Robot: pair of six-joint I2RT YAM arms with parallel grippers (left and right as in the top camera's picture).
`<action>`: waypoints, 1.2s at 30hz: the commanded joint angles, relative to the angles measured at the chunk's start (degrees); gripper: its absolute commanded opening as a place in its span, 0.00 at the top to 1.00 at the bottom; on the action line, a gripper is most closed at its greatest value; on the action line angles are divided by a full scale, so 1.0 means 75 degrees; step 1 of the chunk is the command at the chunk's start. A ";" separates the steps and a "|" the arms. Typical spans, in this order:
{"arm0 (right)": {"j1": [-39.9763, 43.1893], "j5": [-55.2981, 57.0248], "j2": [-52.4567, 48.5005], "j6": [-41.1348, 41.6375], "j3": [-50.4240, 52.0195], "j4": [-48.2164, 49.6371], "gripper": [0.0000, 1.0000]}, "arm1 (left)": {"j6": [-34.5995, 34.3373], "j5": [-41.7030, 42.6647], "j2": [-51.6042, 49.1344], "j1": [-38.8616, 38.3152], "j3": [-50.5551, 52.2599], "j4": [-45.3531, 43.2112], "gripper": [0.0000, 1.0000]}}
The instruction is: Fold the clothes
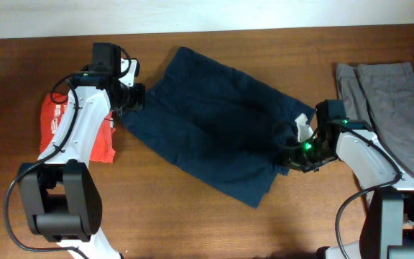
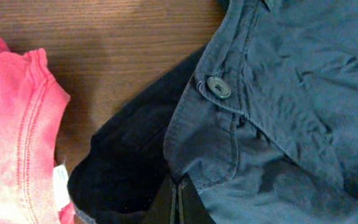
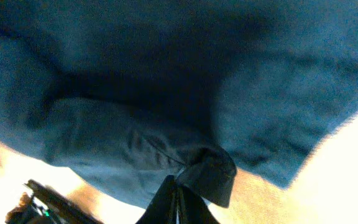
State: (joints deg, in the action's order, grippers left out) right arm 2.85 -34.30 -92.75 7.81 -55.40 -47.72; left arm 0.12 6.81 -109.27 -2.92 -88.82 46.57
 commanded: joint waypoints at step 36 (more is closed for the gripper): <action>0.0189 0.0516 -0.0985 -0.0597 -0.0933 -0.1428 0.35 | -0.0073 -0.0096 0.0149 0.0248 -0.0006 0.1096 0.62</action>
State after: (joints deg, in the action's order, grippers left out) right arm 4.32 -21.06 -99.72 5.87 -68.10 -61.49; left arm -0.32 6.55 -109.27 -1.41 -88.82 53.17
